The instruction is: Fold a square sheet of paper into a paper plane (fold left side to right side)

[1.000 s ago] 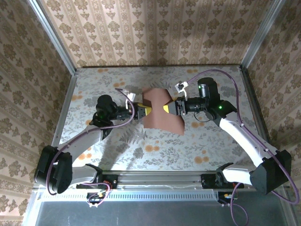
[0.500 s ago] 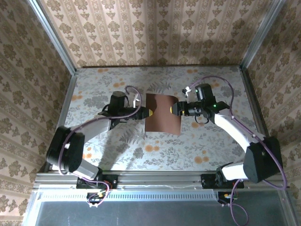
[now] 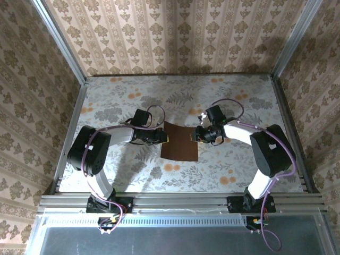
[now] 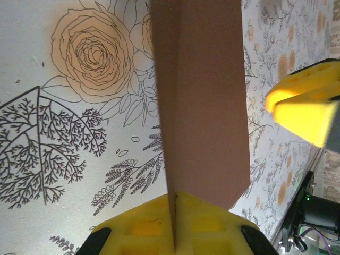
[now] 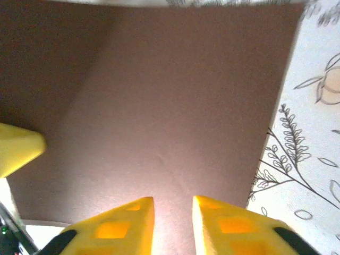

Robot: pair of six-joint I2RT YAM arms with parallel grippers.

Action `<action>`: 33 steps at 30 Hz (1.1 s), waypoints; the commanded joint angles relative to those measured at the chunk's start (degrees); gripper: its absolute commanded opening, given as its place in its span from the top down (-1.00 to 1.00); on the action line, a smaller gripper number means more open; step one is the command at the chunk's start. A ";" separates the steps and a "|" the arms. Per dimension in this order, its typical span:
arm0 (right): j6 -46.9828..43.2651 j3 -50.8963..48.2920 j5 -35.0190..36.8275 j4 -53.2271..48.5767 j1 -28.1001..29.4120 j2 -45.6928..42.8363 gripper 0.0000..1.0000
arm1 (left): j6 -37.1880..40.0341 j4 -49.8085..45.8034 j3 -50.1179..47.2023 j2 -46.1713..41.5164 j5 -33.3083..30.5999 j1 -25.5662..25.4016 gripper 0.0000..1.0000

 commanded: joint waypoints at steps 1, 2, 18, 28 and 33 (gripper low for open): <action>0.81 0.89 1.26 0.98 0.68 1.75 0.58 | 2.47 -2.68 1.58 0.84 -1.03 0.33 1.00; 0.90 0.85 1.64 0.81 0.79 2.11 0.61 | 2.56 -2.84 1.61 0.90 -1.00 0.41 1.00; -0.90 -0.04 4.96 -2.39 1.29 6.79 0.80 | -0.62 0.96 2.22 -1.88 3.15 -0.38 0.52; -1.29 0.01 5.26 -2.52 1.81 7.02 0.81 | -2.86 3.89 6.04 -0.23 4.58 -4.19 -0.15; -1.10 -0.18 4.94 -2.09 2.09 7.10 0.81 | -4.17 6.46 8.01 2.67 5.37 -6.73 -0.30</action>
